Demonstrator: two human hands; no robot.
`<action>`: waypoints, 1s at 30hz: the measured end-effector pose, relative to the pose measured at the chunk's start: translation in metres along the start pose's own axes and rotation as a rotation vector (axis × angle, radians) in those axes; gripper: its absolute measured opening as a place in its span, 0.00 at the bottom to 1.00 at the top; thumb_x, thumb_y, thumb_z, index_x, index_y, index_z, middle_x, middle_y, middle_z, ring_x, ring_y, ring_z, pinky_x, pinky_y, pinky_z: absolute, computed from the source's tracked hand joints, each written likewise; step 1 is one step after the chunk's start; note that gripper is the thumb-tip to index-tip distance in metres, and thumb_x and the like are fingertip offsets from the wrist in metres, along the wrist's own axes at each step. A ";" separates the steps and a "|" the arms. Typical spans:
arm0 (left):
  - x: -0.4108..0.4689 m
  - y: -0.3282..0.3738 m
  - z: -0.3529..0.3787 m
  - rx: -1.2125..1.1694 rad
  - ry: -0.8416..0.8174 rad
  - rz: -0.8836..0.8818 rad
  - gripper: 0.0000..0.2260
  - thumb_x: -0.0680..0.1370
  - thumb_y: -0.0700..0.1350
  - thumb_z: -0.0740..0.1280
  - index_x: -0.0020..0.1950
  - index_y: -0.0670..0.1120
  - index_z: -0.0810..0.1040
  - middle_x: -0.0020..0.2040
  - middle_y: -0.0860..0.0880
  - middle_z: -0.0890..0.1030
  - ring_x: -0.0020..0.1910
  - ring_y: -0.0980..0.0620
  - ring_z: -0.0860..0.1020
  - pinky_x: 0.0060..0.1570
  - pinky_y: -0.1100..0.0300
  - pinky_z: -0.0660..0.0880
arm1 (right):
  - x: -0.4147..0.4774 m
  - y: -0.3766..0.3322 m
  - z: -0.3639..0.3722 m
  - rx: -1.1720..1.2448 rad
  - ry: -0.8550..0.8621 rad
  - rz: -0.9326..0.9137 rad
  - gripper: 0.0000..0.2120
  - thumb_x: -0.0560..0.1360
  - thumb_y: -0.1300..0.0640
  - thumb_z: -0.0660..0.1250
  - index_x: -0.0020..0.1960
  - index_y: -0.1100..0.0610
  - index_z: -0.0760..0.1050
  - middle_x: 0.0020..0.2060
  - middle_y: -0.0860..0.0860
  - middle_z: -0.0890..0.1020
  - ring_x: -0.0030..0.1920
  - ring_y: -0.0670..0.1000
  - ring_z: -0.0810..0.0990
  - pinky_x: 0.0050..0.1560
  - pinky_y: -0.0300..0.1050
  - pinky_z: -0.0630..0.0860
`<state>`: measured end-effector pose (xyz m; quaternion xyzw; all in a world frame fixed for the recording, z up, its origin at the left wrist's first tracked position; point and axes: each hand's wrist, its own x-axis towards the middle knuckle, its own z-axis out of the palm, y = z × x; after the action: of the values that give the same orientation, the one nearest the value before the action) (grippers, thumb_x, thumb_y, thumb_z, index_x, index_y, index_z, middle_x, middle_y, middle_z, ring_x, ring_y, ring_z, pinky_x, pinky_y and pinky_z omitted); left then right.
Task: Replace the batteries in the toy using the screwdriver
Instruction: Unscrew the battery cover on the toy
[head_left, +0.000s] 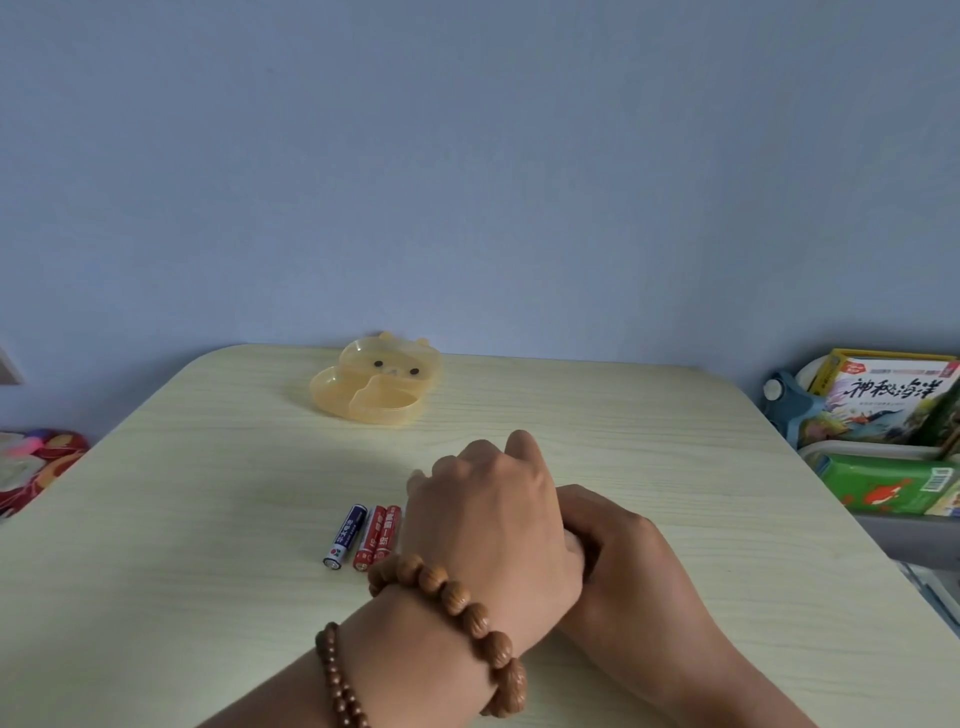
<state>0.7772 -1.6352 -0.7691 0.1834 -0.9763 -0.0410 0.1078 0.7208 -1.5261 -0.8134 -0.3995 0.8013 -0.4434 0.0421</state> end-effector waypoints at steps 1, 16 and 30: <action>-0.001 0.000 0.001 0.006 0.002 0.007 0.12 0.75 0.53 0.60 0.49 0.47 0.62 0.43 0.47 0.68 0.41 0.47 0.67 0.43 0.51 0.70 | 0.000 0.000 0.000 0.001 -0.001 0.002 0.11 0.66 0.61 0.73 0.41 0.46 0.78 0.37 0.44 0.82 0.38 0.46 0.79 0.35 0.29 0.70; -0.012 -0.027 0.001 -0.026 0.038 0.173 0.06 0.78 0.51 0.53 0.45 0.50 0.58 0.39 0.50 0.69 0.36 0.48 0.69 0.35 0.57 0.65 | -0.004 -0.006 0.001 0.120 -0.039 0.007 0.21 0.67 0.62 0.76 0.54 0.41 0.82 0.42 0.49 0.81 0.35 0.43 0.74 0.37 0.47 0.75; -0.014 -0.063 -0.007 -0.199 -0.215 0.302 0.21 0.76 0.65 0.63 0.61 0.55 0.62 0.68 0.57 0.72 0.64 0.55 0.74 0.61 0.55 0.74 | -0.005 0.002 0.001 0.082 -0.017 0.050 0.23 0.65 0.56 0.79 0.57 0.39 0.81 0.43 0.47 0.82 0.39 0.48 0.79 0.39 0.44 0.77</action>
<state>0.8135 -1.6892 -0.7729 0.0180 -0.9897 -0.1398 0.0253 0.7232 -1.5230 -0.8169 -0.3810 0.7918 -0.4711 0.0766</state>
